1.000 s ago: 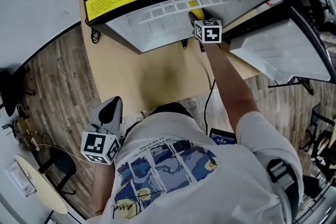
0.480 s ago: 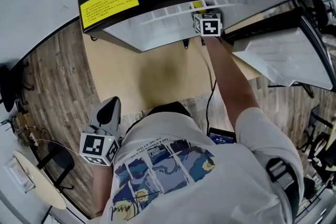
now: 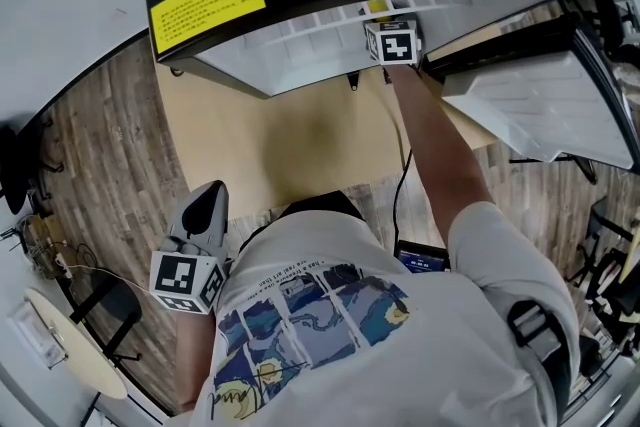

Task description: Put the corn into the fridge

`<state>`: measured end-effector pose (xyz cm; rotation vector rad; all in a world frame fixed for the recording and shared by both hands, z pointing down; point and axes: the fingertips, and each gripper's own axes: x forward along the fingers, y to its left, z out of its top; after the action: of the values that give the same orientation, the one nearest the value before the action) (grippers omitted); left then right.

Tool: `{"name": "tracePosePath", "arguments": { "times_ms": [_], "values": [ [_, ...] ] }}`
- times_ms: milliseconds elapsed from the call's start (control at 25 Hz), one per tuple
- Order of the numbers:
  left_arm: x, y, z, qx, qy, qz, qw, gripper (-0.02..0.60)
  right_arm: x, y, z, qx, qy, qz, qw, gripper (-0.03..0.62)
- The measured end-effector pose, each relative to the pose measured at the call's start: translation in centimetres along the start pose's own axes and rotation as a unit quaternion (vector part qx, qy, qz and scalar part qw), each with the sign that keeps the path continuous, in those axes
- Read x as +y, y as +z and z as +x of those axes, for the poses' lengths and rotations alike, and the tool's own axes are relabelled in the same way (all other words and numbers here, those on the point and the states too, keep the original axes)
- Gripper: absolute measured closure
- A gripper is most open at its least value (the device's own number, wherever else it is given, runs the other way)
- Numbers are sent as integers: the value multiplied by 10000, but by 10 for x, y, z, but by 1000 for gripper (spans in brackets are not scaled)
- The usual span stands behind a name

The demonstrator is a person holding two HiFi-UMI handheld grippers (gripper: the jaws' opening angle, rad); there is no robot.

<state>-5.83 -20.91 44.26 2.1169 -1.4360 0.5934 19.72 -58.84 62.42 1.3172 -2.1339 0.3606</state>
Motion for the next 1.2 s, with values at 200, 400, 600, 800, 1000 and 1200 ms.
{"name": "tracePosePath", "arguments": {
  "times_ms": [200, 400, 600, 800, 1000, 1200],
  "values": [
    [0, 1, -2, -29, -13, 17, 10000, 572, 1, -2, 1, 104, 106, 24, 9999, 355],
    [1, 1, -5, -62, -28, 32, 10000, 572, 2, -1, 1, 57, 104, 66, 9999, 347],
    [0, -2, -8, -69, -83, 44, 9999, 572, 1, -5, -5, 123, 113, 152, 9997, 336],
    [1, -4, -12, -121, -151, 69, 9998, 572, 3, -11, -18, 144, 83, 207, 9996, 336],
    [-1, -7, -17, -185, -282, 124, 9994, 572, 7, -14, -34, 129, 15, 264, 9996, 336],
    [-2, -10, -25, -280, -426, 199, 9985, 572, 12, -21, -56, 115, -87, 266, 9995, 336]
  ]
}}
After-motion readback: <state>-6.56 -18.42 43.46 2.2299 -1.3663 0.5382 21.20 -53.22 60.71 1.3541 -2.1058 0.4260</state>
